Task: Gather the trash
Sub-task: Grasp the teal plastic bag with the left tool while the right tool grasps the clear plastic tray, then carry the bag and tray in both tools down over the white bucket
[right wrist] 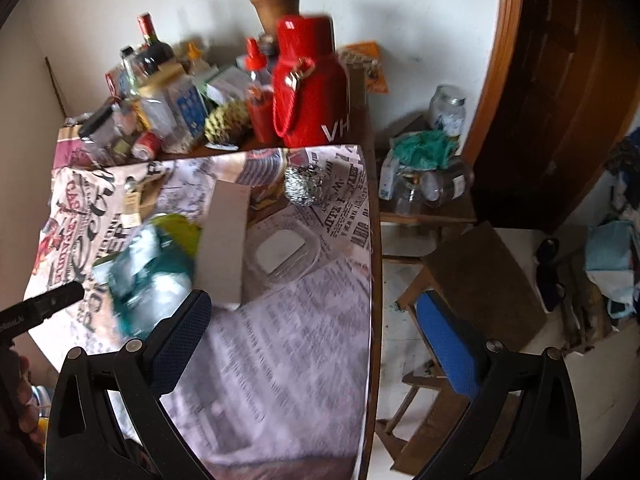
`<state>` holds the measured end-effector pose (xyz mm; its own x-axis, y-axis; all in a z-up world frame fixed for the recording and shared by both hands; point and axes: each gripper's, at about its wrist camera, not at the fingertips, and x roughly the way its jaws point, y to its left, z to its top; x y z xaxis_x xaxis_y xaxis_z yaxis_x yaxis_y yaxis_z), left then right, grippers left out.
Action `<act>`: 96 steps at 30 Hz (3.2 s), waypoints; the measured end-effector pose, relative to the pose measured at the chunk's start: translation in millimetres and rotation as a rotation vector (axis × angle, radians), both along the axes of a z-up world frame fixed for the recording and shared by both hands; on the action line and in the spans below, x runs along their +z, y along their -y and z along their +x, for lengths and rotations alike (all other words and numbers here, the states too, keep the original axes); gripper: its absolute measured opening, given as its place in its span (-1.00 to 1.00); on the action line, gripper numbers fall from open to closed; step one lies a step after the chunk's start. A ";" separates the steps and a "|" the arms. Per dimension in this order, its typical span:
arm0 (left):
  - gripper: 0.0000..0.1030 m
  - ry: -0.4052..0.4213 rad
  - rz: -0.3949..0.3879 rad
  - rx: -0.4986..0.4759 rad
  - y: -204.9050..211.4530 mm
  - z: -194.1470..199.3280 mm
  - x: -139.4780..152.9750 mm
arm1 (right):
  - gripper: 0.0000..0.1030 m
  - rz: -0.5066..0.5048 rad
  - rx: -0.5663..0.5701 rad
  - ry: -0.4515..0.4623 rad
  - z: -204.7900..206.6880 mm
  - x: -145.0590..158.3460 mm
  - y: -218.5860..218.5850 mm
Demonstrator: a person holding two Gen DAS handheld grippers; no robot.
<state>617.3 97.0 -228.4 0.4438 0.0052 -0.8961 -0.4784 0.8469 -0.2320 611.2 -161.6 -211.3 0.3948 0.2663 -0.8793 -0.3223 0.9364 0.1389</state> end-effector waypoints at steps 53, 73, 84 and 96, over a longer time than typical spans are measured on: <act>-0.98 0.234 0.119 -0.005 27.3 -58.2 85.4 | -0.94 0.138 0.143 0.130 -19.3 45.6 -18.9; -0.98 0.363 0.142 -0.204 -17.6 -284.7 130.5 | -0.95 0.146 -0.069 0.281 -240.8 95.3 -38.6; -0.98 0.276 0.098 -0.270 -24.6 -347.5 95.4 | -0.94 0.081 -0.126 0.124 -320.0 47.5 -39.3; -0.98 0.039 0.046 -0.244 -18.1 -345.0 -11.9 | -0.94 0.004 -0.129 -0.057 -338.5 -67.2 -32.4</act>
